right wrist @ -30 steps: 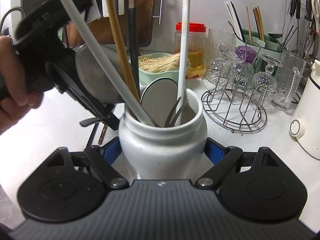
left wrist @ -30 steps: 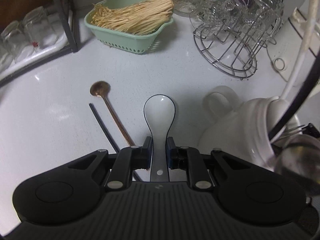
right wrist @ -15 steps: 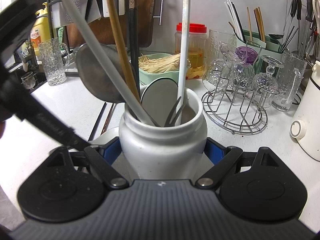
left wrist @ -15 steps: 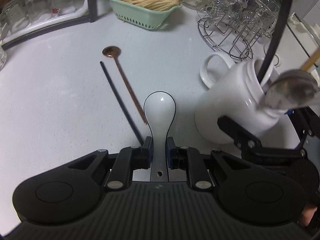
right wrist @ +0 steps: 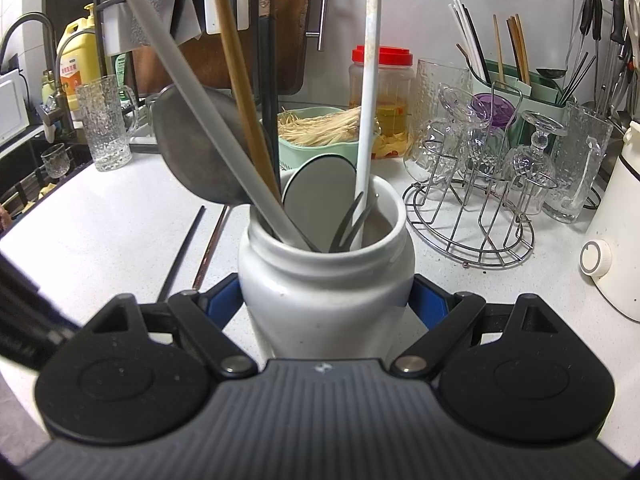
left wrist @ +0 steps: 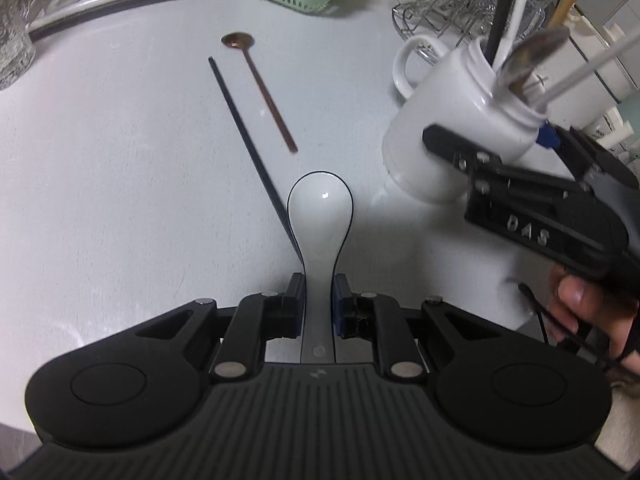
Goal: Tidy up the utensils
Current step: 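Lift the white ceramic spoon with the left gripper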
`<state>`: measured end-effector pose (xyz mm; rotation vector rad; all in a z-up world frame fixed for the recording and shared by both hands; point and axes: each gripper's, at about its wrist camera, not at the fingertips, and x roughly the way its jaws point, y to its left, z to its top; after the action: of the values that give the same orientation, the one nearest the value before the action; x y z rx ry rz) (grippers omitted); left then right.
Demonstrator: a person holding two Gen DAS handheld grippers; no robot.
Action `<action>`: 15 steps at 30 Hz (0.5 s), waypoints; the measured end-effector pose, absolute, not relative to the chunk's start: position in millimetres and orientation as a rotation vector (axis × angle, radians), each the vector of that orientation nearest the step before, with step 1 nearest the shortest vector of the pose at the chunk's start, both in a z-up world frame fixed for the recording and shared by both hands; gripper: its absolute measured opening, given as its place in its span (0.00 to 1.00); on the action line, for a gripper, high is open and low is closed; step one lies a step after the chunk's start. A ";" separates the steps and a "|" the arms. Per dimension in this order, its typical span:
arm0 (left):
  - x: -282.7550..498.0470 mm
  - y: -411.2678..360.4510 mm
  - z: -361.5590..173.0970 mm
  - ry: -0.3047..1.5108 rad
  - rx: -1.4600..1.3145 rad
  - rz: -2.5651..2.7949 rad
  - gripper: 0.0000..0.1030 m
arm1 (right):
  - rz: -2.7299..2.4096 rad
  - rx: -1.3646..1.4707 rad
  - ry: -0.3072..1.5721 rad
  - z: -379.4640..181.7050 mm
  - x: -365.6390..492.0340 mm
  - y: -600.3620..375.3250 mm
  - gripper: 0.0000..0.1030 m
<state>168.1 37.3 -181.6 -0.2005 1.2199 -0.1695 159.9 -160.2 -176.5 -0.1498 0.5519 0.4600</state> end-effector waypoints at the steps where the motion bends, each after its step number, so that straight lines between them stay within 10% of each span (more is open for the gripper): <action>1: 163.7 38.7 -182.5 1.224 -0.204 -0.166 0.16 | 0.459 -0.150 0.551 -176.8 159.3 -160.1 0.88; 15: 141.7 36.2 -196.2 1.295 -0.203 -0.179 0.17 | 0.454 -0.162 0.546 -177.2 157.7 -159.5 0.88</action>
<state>141.7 36.2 -196.2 -0.2034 1.2950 -0.1787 157.7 -159.5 -177.2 -0.1621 0.5464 0.4540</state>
